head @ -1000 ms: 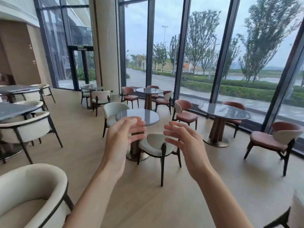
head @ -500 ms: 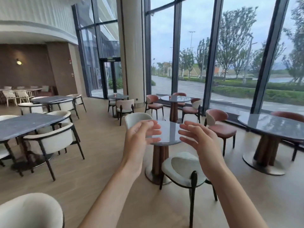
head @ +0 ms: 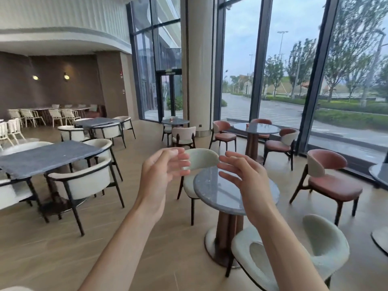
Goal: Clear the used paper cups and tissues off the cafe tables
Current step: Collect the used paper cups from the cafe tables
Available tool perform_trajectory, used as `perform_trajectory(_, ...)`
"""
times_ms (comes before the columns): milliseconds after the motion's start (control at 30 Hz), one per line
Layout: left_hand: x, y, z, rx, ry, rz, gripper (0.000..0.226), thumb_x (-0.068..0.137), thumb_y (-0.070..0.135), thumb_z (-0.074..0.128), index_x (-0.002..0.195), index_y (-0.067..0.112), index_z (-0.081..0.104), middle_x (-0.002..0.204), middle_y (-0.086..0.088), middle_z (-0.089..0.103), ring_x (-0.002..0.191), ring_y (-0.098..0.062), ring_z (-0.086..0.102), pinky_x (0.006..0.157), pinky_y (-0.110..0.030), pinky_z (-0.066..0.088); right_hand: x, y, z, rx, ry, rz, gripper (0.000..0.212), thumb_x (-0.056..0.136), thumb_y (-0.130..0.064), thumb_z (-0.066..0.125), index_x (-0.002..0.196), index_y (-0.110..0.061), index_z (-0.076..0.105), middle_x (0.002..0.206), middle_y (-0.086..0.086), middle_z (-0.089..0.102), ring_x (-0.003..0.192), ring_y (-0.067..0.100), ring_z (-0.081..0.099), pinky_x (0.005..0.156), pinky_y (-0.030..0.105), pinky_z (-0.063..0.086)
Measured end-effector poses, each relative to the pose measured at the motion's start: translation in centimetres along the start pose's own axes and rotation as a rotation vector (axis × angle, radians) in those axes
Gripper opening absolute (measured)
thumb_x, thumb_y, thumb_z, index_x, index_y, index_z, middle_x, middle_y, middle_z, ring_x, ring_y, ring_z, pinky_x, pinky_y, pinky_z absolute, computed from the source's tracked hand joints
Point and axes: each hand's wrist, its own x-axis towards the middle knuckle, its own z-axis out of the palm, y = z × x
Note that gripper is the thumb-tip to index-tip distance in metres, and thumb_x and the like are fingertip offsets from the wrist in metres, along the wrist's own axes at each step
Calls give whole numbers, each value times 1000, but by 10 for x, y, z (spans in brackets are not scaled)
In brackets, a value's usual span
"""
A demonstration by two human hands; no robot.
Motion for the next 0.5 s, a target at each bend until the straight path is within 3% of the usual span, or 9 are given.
perform_trajectory(333, 247, -78, -73, 16, 95, 40, 23, 99, 10, 50, 93, 7, 71, 95, -16, 73, 89, -27, 70, 92, -54, 55, 230, 106, 148, 45, -135, 31, 19, 96, -6, 55, 103, -10, 73, 106, 13, 76, 106, 30, 71, 94, 42, 58)
perform_trajectory(500, 358, -93, -125, 67, 198, 49, 22, 99, 12, 49, 97, 5, 70, 98, -16, 73, 91, -26, 70, 92, -51, 57, 326, 149, 239, 83, -260, 68, 19, 96, -9, 56, 106, -9, 72, 111, 14, 75, 102, 25, 73, 89, 35, 60)
